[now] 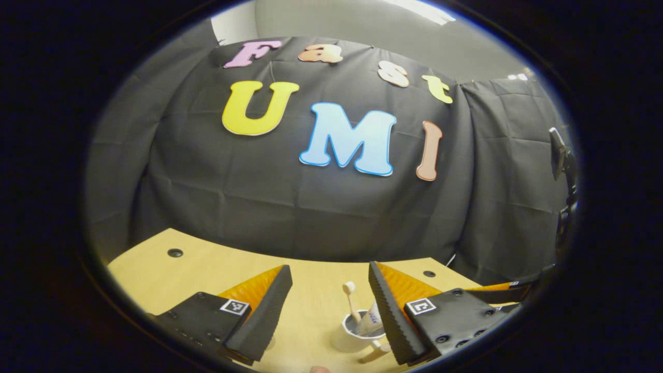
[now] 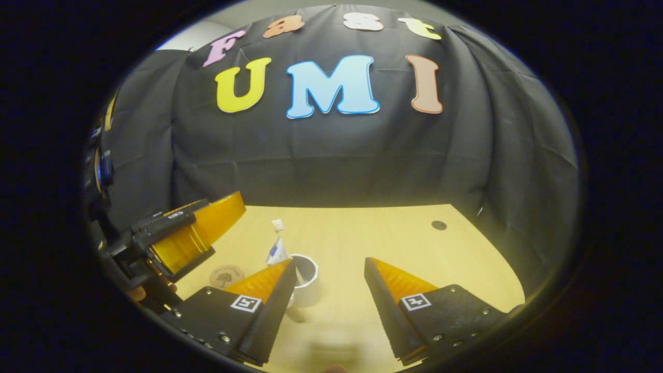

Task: Put the toothbrush and toothpaste on the desktop into the cup, then pick up the cup and place it on the coaster on the desktop.

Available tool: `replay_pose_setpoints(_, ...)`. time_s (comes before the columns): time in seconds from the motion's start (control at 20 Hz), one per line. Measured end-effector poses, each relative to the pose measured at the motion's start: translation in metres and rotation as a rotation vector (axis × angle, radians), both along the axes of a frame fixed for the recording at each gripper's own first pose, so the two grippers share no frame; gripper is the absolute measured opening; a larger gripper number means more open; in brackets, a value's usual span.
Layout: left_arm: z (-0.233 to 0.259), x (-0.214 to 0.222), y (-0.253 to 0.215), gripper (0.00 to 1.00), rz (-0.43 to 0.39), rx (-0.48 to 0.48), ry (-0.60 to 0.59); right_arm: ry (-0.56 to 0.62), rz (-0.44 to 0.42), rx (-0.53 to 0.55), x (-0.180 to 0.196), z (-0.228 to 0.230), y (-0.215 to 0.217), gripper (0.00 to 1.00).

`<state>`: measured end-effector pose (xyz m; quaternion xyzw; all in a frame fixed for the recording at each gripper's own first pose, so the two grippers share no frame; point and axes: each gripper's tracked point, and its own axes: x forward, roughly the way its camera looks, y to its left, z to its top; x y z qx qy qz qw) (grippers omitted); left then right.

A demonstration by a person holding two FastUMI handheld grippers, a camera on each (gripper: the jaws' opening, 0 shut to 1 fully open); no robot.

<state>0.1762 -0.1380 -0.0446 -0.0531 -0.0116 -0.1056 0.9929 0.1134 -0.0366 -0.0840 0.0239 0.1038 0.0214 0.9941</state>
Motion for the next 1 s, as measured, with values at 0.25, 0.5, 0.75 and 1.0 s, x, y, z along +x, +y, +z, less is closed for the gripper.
replay_pose_setpoints(0.25, 0.009, -0.013, 0.033, 0.94, 0.043, 0.013, 0.000, 0.105, 0.033, -0.030, 0.002, -0.027, 0.029, 0.83)
replay_pose_setpoints(0.5, 0.015, -0.027, 0.056, 0.99, 0.069, 0.052, -0.009, 0.257, 0.039, -0.026, -0.003, -0.054, 0.042, 0.83)
replay_pose_setpoints(0.75, 0.012, -0.039, 0.067, 0.92, 0.073, 0.059, 0.013, 0.420, 0.035, -0.019, 0.003, -0.078, 0.048, 0.83)
replay_pose_setpoints(1.0, 0.004, -0.047, 0.088, 0.94, 0.093, 0.043, 0.051, 0.559, 0.031, -0.004, 0.012, -0.102, 0.054, 0.83)
